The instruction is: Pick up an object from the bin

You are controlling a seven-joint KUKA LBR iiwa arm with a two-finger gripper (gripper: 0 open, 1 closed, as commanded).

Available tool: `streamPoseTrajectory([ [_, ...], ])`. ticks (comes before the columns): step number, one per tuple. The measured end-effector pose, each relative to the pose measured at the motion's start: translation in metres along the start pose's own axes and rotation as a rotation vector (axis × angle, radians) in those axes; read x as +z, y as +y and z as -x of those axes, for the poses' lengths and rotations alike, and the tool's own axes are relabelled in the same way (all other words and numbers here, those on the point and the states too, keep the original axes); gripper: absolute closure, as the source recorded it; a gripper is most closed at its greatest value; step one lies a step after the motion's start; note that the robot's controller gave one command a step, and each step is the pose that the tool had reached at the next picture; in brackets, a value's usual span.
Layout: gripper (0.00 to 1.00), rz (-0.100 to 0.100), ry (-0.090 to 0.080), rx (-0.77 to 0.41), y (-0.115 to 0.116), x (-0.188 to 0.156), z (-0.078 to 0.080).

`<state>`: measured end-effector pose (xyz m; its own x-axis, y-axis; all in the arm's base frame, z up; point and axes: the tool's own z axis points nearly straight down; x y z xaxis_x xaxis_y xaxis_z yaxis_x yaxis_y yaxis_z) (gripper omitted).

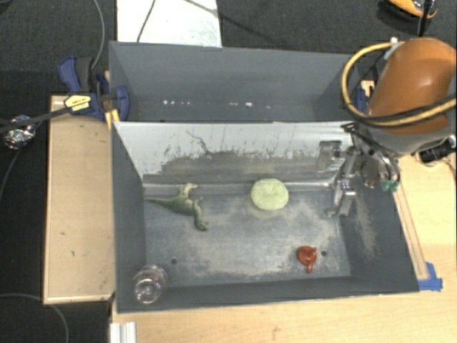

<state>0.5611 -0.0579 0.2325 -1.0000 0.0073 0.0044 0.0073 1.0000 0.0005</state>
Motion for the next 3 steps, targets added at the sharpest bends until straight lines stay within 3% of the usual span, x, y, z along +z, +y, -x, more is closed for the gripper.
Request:
streamPoseTrajectory([
  [1,0.00,-0.001,-0.008,-0.002,0.000,-0.005,0.001],
  [2,0.00,0.000,-0.012,0.005,0.021,0.058,0.009],
  [3,0.00,0.000,-0.009,0.156,0.074,0.074,0.025],
])
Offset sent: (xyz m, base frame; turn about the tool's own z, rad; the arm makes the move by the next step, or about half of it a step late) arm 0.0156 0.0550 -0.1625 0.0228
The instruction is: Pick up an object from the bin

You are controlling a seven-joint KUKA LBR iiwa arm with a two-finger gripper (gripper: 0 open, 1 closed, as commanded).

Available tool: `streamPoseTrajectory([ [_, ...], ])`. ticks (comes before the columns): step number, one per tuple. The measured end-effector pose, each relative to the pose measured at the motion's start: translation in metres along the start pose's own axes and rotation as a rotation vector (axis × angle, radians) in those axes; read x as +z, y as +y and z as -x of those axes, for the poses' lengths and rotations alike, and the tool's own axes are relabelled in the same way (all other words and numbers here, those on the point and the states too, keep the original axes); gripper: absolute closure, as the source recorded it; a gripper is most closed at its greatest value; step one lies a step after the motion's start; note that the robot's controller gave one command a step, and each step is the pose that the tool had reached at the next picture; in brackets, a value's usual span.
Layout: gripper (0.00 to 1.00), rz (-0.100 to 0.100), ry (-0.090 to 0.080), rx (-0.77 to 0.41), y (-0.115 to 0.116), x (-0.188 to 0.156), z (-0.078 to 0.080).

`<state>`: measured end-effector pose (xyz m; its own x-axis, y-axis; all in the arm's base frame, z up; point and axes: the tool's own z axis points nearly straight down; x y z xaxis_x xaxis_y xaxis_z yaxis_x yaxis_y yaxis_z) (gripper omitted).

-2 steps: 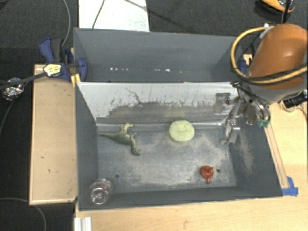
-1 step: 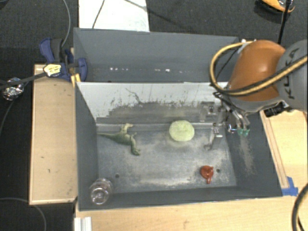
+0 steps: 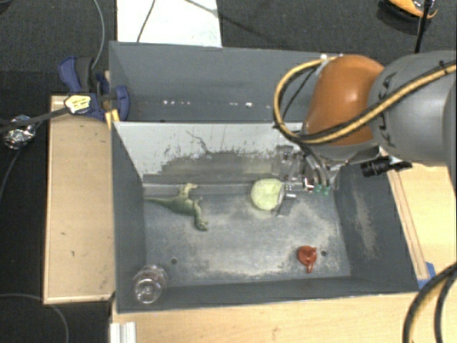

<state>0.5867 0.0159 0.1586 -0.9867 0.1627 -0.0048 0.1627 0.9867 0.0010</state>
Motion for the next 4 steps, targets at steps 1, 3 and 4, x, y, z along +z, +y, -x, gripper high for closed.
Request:
streamPoseTrajectory([
  [1,0.00,0.002,-0.002,0.006,-0.001,0.005,0.003],
  [3,1.00,0.003,-0.014,0.094,-0.016,0.085,0.008],
  [4,1.00,0.003,-0.014,0.093,-0.016,0.085,0.008],
])
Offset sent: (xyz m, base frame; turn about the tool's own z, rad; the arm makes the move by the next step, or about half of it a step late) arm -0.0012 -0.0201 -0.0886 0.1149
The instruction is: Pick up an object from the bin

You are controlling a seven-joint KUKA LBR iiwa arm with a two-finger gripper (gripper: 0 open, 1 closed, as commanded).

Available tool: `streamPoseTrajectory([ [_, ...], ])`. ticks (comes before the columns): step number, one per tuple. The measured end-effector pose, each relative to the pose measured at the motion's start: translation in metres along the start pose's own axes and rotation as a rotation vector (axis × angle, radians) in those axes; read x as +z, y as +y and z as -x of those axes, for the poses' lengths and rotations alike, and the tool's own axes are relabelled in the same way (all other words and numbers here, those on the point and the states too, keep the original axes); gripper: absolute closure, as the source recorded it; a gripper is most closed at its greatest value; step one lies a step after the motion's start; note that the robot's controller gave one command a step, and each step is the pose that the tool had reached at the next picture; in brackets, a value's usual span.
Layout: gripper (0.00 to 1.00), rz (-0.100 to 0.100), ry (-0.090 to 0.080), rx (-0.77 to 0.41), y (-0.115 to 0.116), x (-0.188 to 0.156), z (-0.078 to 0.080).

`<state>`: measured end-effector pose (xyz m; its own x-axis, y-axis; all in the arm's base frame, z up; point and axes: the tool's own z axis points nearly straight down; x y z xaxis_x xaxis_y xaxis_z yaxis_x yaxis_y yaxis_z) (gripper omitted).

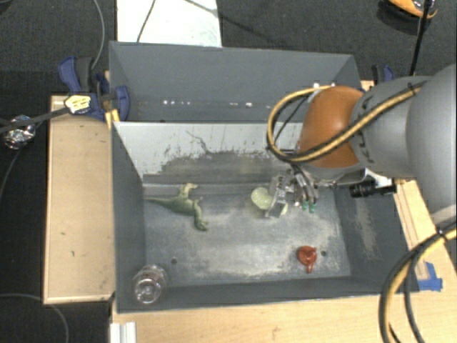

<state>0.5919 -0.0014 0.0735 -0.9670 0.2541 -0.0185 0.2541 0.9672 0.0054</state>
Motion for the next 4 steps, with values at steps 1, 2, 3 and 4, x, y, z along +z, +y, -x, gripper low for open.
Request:
streamPoseTrajectory([
  [1,1.00,-0.001,0.004,0.000,0.000,-0.004,-0.001],
  [2,1.00,-0.002,0.010,-0.001,-0.001,-0.023,-0.003],
  [3,1.00,0.000,0.001,-0.002,0.000,-0.039,0.000],
  [4,1.00,0.001,0.000,-0.002,0.000,-0.048,0.001],
])
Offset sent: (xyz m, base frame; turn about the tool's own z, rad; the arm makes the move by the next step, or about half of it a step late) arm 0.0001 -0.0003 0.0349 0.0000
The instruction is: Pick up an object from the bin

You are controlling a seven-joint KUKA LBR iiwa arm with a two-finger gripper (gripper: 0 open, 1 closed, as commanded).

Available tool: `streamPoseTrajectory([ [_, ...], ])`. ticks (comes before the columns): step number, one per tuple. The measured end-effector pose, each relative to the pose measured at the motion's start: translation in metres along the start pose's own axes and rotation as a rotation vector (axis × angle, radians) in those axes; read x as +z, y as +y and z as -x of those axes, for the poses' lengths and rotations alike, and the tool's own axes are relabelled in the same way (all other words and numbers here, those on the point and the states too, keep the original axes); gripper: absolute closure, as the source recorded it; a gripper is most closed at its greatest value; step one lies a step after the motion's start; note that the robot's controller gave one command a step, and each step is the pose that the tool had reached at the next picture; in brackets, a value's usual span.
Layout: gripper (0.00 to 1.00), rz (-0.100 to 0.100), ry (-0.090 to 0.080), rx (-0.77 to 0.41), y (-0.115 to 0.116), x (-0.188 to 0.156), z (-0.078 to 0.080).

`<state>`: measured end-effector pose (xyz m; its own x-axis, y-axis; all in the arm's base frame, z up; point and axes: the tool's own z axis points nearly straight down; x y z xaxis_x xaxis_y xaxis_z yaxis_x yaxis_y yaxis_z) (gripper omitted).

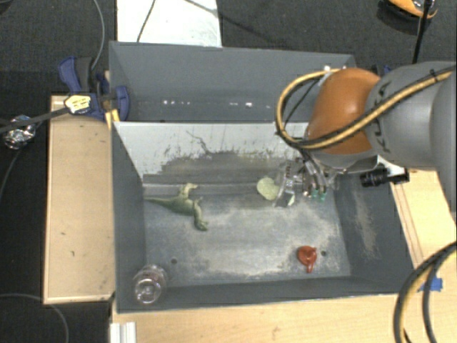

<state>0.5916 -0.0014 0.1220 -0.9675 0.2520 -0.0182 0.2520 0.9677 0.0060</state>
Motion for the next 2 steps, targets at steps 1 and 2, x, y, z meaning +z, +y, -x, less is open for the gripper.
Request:
streamPoseTrajectory([
  [1,1.00,0.000,0.003,0.000,0.000,-0.008,0.000],
  [2,1.00,0.000,0.002,-0.002,0.000,-0.019,0.000],
])
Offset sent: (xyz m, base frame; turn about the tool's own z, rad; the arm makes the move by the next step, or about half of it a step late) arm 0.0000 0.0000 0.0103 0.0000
